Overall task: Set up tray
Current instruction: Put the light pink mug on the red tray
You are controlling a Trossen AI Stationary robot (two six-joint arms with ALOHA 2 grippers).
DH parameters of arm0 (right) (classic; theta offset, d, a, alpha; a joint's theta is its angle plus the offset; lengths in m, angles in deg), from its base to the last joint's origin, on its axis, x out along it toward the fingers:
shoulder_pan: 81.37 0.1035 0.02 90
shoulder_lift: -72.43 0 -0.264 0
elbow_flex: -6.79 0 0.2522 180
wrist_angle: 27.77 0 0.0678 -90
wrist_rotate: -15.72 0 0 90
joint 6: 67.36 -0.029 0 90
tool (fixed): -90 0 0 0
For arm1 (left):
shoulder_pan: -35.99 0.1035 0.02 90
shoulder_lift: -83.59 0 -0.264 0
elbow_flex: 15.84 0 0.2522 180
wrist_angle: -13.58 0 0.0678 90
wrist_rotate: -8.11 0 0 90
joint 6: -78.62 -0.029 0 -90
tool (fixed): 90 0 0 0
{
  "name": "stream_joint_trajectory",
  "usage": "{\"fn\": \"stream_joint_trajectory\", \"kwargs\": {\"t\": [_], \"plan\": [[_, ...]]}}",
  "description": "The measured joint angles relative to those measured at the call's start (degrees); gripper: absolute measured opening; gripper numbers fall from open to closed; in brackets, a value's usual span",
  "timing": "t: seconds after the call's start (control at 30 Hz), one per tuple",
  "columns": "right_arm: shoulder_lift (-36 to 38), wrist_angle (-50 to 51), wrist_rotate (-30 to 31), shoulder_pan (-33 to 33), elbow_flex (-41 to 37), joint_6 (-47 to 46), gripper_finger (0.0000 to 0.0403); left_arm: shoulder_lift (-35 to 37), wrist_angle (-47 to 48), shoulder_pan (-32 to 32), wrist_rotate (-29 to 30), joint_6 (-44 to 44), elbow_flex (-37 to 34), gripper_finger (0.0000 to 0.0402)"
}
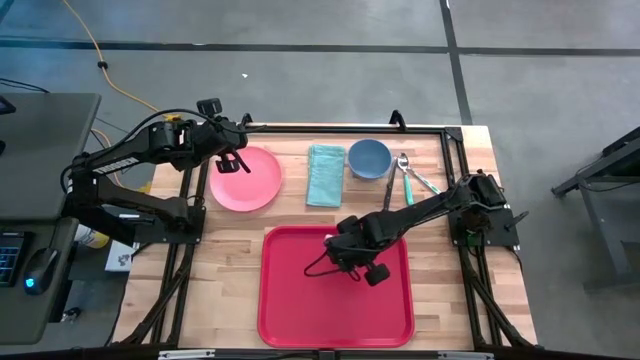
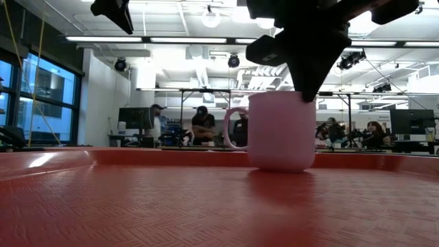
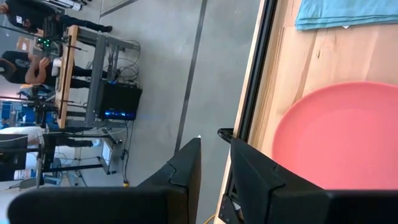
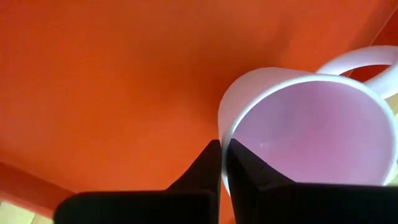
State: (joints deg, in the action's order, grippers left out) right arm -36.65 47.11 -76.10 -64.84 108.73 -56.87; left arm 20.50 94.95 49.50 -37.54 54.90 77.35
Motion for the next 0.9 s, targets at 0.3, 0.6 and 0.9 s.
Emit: {"fn": "stream_joint_trajectory", "kwargs": {"t": [0.3,0.6,0.9], "plan": [[0.38,6.04,0.35,1.68,-0.02,-4.40,0.0001,0.00,0.00,0.00,0.01,0.00,0.00,0.0117],[4.05,10.46,0.96,3.82,-0.07,-10.85,0.0000,0.00,-0.02,-0.01,0.02,0.00,-0.01,0.0117],[5.58,13.08,2.27,4.60,-0.39,-15.97,0.0000,0.00,-0.02,-0.01,-0.31,0.00,-0.01,0.0117]]}}
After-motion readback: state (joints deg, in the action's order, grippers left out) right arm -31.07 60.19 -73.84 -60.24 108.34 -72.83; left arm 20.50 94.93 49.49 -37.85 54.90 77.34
